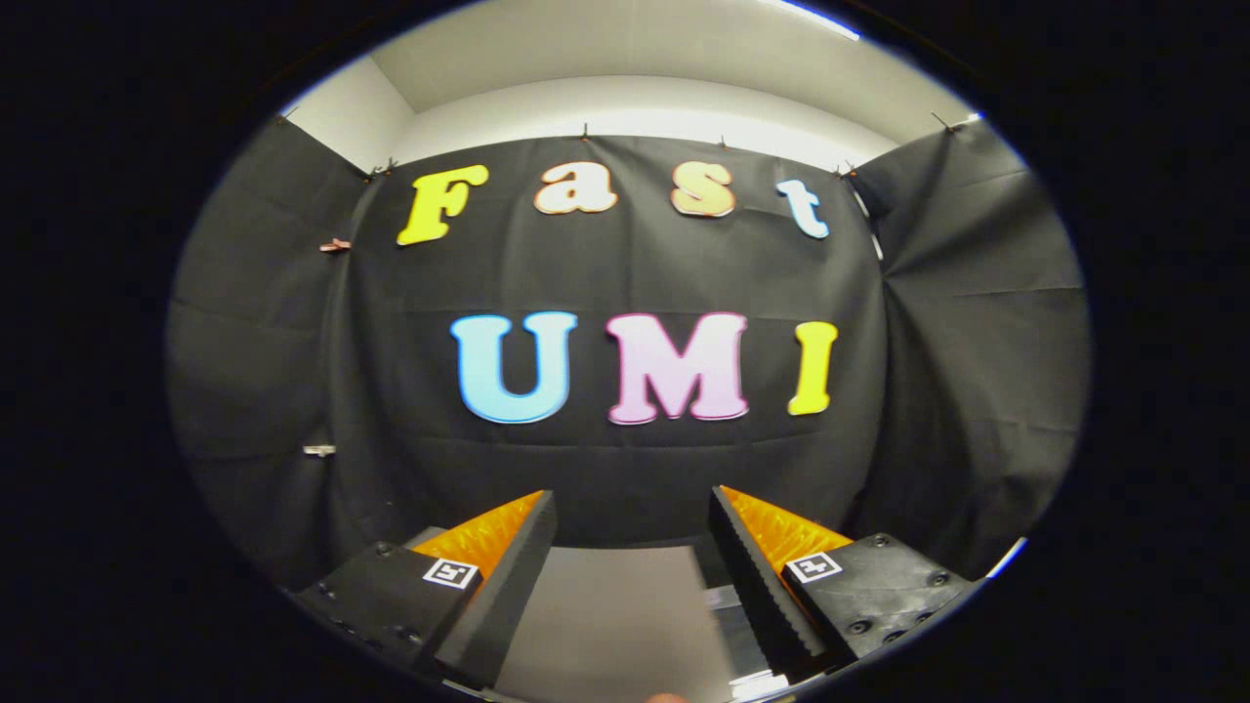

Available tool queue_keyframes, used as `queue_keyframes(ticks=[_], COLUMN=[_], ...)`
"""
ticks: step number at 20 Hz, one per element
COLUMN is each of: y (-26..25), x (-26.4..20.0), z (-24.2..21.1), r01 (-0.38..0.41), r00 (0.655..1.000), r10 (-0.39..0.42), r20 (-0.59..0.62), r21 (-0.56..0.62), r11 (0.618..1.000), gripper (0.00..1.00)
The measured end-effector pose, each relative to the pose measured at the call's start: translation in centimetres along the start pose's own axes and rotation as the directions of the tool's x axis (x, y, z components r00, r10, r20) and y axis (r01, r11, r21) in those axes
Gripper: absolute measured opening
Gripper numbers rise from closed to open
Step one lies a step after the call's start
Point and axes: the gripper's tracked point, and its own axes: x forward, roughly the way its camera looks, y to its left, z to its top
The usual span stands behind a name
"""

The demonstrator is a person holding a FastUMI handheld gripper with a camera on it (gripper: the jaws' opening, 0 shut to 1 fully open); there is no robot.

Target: Put the clothes into the washing machine and then close the washing machine lid.

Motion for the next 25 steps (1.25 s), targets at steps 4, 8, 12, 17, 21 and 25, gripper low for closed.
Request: queue_keyframes(ticks=[4, 8, 12, 17, 21, 25], y=[7.3, 8.1, 6.5, 5.3, 5.4, 5.5], x=[-2.5, -3.6, -4.1, -3.7, -3.5, -3.7], z=[-1.0, -1.5, -2.0, -2.4, -2.3, -2.5], r01=[-0.081, -0.07, 0.018, 0.057, 0.06, 0.051], r00=[0.997, 0.997, 0.999, 0.997, 0.997, 0.998], r10=[0.081, 0.069, -0.019, -0.058, -0.06, -0.052], r20=[-0.013, -0.029, -0.039, -0.053, -0.041, -0.046], r21=[-0.034, -0.036, -0.021, -0.024, -0.013, -0.024], r11=[0.996, 0.997, 1.0, 0.998, 0.998, 0.998], gripper=[0.98, 0.98, 0.98, 0.99, 0.99, 0.99])
